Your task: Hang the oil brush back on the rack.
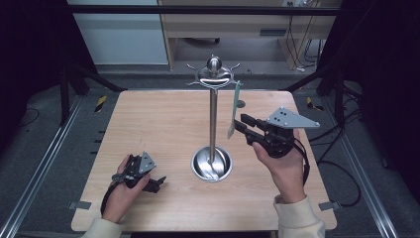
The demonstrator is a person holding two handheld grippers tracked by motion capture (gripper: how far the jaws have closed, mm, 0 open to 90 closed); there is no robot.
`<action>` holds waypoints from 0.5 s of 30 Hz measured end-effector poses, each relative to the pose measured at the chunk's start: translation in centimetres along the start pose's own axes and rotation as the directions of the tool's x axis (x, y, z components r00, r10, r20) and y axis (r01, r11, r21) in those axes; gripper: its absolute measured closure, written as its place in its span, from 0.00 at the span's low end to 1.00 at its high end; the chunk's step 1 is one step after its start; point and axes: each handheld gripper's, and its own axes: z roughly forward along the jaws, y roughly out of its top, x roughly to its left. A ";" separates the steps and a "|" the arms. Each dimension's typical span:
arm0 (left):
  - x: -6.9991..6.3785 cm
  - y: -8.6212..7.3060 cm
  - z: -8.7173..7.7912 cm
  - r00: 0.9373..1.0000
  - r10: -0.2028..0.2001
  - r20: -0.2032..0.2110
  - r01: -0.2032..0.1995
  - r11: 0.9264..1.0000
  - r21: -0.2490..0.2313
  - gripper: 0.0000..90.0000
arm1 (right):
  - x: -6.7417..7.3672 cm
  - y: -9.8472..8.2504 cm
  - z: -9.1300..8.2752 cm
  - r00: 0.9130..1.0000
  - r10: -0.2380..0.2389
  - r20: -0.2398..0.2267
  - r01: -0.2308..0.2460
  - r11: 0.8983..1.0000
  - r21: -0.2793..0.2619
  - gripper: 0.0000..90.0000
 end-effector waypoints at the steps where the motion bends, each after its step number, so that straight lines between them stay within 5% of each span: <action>1: 0.0 0.0 0.0 1.000 0.000 0.000 0.000 1.000 0.000 0.04 | 0.0 0.0 -0.1 1.000 -0.008 0.013 0.008 1.000 0.007 0.67; 15: 0.1 0.0 0.0 1.000 -0.004 -0.002 0.004 1.000 0.000 0.04 | -1.2 -1.2 0.0 0.993 -0.032 0.113 0.016 0.991 0.136 0.21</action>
